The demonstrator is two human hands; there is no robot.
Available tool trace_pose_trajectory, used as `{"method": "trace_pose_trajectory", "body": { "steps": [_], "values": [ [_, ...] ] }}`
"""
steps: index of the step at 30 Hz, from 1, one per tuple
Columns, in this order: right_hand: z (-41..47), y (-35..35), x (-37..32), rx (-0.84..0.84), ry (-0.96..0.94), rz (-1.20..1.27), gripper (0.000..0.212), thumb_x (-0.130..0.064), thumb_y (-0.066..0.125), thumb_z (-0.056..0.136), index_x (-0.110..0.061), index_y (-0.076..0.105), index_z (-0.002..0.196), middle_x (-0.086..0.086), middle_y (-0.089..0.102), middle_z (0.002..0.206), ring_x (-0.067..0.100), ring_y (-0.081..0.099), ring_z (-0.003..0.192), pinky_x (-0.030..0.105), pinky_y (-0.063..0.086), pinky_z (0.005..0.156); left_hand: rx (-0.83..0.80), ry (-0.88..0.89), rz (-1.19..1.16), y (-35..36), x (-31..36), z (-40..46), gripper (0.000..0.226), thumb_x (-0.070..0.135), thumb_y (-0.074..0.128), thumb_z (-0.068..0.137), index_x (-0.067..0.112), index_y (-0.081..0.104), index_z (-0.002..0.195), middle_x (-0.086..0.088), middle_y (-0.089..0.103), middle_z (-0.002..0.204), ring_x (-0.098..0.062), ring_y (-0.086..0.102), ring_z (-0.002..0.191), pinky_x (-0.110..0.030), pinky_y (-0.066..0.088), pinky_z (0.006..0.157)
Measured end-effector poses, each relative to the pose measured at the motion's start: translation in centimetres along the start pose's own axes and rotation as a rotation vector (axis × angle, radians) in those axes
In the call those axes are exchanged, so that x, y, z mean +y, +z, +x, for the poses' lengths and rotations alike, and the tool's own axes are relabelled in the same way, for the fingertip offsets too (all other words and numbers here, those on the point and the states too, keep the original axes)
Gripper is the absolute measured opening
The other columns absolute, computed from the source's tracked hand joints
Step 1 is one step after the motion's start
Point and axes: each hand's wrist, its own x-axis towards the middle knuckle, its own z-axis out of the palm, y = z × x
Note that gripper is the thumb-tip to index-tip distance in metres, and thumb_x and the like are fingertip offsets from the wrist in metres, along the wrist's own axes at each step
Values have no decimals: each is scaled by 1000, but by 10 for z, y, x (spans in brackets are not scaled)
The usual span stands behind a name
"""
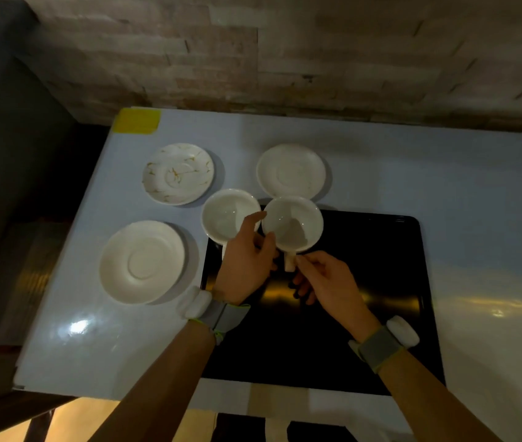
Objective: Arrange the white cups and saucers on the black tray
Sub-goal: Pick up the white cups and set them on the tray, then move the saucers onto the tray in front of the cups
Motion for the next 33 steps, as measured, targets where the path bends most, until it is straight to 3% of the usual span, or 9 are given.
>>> {"method": "trace_pose_trajectory", "body": {
  "steps": [4,9,12,16,20,26,30,33],
  "values": [
    [7,-24,-15,30,-55,-123,22,-32,57,96,-12,68,92,6,72,76,12,65,59,23,54,54,18,24,23,-12,14,9,25,22,49,98,19,55,122,-3,70,73,-13,67,54,-27,56,58],
    [32,-53,-46,79,-143,-196,24,-32,58,96,-11,67,90,5,72,76,11,64,60,27,54,57,78,204,185,-25,30,31,18,20,52,96,14,64,107,0,71,75,1,62,54,-16,50,62],
    [54,-66,-64,102,-189,-212,25,-30,60,95,-6,65,90,8,72,75,14,63,59,31,53,56,127,325,284,-34,41,52,18,20,54,94,12,66,104,2,68,78,-7,61,60,-22,48,65],
    [79,-76,-80,137,-231,-256,20,-30,62,93,-10,64,95,9,73,79,17,65,60,32,55,54,137,407,353,-46,49,82,16,12,56,92,9,67,104,-8,70,91,-21,63,70,-29,50,70],
    [106,-82,-85,136,-228,-275,23,-34,64,91,-18,61,107,7,73,86,21,68,68,32,54,54,111,356,408,-50,45,118,22,14,57,92,11,64,112,-12,65,102,-22,62,77,-33,53,74],
    [139,-82,-80,134,-157,-356,55,-49,66,87,-26,45,132,8,70,95,19,69,70,30,55,56,-7,204,583,-43,34,154,46,31,59,91,18,48,134,-12,64,112,-28,63,99,-29,45,83],
    [152,-79,-74,107,-97,-416,63,-51,64,87,-24,39,138,10,68,97,23,70,76,36,59,64,-125,99,672,-35,27,169,52,36,57,92,17,42,138,-15,69,113,-32,62,109,-39,49,92],
    [158,-75,-68,77,-52,-414,65,-48,65,88,-21,37,139,10,68,98,28,70,79,39,59,63,-152,41,716,-29,21,177,51,36,55,92,16,41,137,-17,70,111,-35,63,106,-39,50,87]
  ]
}}
